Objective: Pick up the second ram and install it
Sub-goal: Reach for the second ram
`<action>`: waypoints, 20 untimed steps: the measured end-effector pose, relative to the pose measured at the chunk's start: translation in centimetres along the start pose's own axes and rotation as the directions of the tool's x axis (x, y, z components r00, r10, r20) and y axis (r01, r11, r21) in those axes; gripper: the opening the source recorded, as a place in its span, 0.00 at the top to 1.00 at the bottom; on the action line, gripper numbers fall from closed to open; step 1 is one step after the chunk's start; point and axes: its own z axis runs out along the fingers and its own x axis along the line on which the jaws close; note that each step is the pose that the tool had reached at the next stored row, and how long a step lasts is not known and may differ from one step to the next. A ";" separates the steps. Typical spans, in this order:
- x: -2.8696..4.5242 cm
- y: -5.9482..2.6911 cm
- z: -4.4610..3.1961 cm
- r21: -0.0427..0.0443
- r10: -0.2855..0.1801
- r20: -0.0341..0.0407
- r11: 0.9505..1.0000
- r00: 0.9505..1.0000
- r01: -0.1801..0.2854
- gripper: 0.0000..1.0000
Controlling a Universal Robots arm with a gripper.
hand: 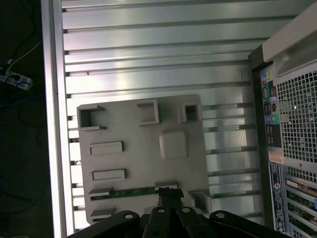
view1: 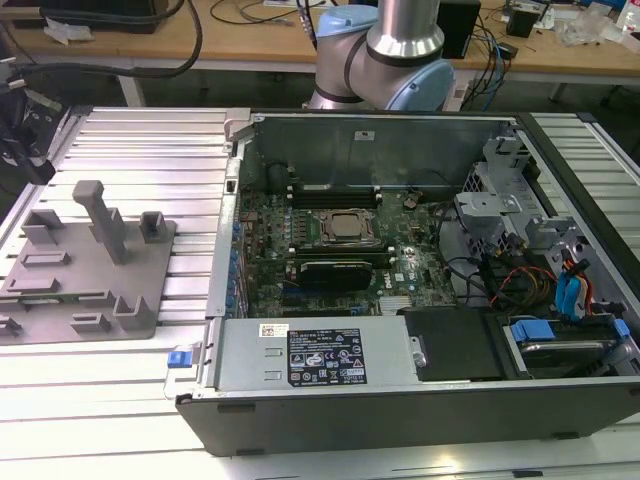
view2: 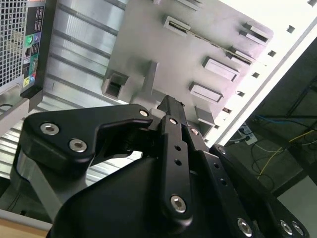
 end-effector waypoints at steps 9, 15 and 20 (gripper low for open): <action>0.55 -0.36 0.79 0.000 0.000 0.000 1.000 1.000 0.000 0.92; 0.68 -0.90 1.90 0.000 0.000 0.000 1.000 1.000 0.000 0.92; 0.75 -1.20 2.61 0.000 0.000 0.000 1.000 1.000 0.000 0.92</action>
